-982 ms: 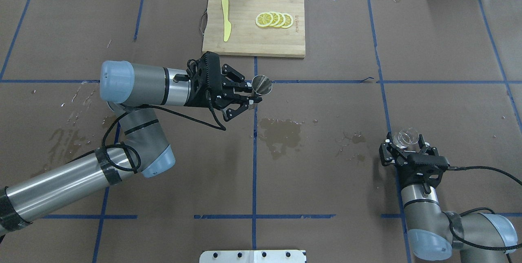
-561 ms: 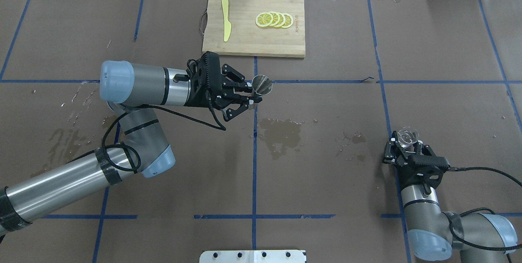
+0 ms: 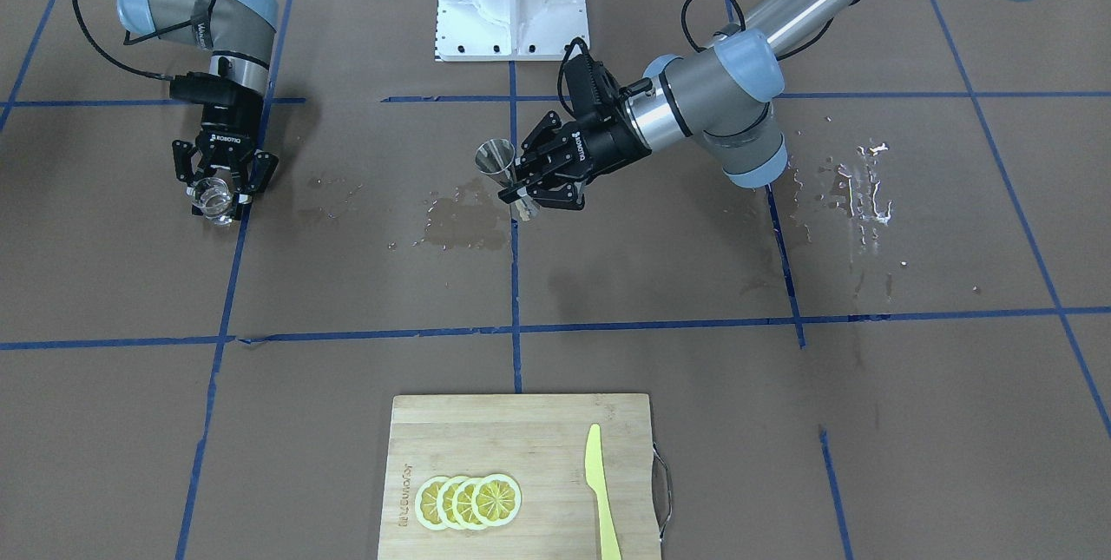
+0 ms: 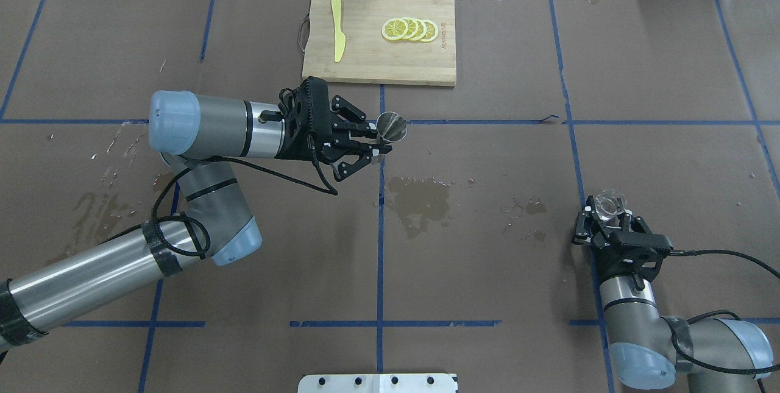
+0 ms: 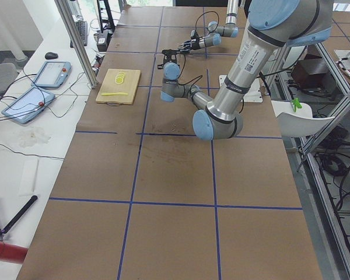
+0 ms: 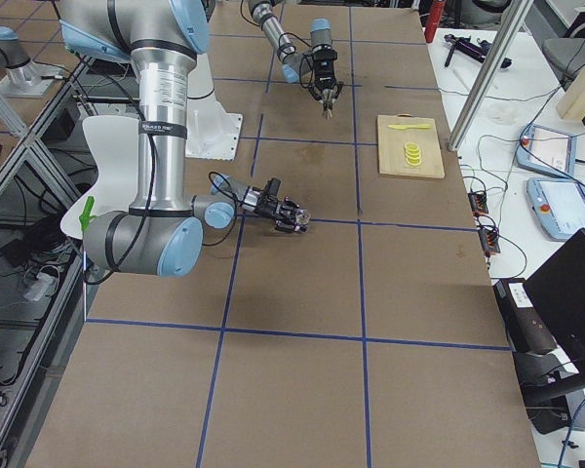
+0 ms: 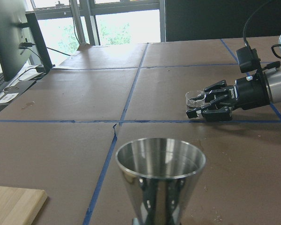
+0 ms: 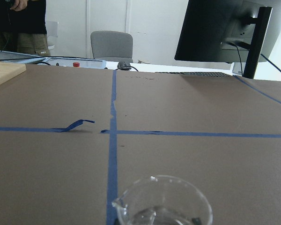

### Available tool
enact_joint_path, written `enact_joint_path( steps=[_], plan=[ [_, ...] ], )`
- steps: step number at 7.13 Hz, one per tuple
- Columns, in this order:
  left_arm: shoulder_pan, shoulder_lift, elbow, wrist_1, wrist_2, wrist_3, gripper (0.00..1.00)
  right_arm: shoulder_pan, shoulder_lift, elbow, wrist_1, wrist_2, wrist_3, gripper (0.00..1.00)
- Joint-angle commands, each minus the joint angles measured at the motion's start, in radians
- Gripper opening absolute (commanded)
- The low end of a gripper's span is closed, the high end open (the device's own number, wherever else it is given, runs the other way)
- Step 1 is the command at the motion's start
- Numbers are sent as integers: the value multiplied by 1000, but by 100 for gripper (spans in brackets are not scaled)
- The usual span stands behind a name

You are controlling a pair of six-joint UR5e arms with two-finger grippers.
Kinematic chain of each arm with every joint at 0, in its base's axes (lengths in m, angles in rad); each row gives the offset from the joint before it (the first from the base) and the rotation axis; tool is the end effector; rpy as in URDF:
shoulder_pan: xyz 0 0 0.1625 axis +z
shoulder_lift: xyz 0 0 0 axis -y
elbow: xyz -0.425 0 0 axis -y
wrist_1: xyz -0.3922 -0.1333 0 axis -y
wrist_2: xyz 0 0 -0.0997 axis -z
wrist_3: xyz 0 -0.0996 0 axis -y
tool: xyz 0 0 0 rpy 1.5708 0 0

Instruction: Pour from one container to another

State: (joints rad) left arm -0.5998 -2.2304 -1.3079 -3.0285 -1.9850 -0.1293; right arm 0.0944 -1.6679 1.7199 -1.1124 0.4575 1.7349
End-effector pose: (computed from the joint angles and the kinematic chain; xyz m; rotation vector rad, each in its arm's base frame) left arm 0.5102 -0.4618 0.2256 1.4780 1.2614 0.9563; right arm -0.4359 -0.2649 0.5548 1.0809 -0.4981 0.5113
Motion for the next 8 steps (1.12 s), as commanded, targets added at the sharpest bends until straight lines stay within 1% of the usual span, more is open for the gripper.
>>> enact_joint_path(
  steps=[1,2,3,4,5,7,8],
  plan=[
    [0,2,-1,-1,0,0,0,5,-1,23,3,0,-6,0],
    [0,2,-1,-1,0,0,0,8,-7,33,3,0,-15,0],
    [0,2,-1,-1,0,0,0,7,-3,68,3,6,-21,0],
    [0,2,-1,-1,0,0,0,7,-9,140,2,4,-43,0],
    [0,2,-1,-1,0,0,0,7,0,171,3,1,-113,0],
    [0,2,-2,-3,0,0,0,36,2,193,5,12,-257,0],
    [0,2,-2,-3,0,0,0,54,19,196,44,16,-337,0]
  ],
)
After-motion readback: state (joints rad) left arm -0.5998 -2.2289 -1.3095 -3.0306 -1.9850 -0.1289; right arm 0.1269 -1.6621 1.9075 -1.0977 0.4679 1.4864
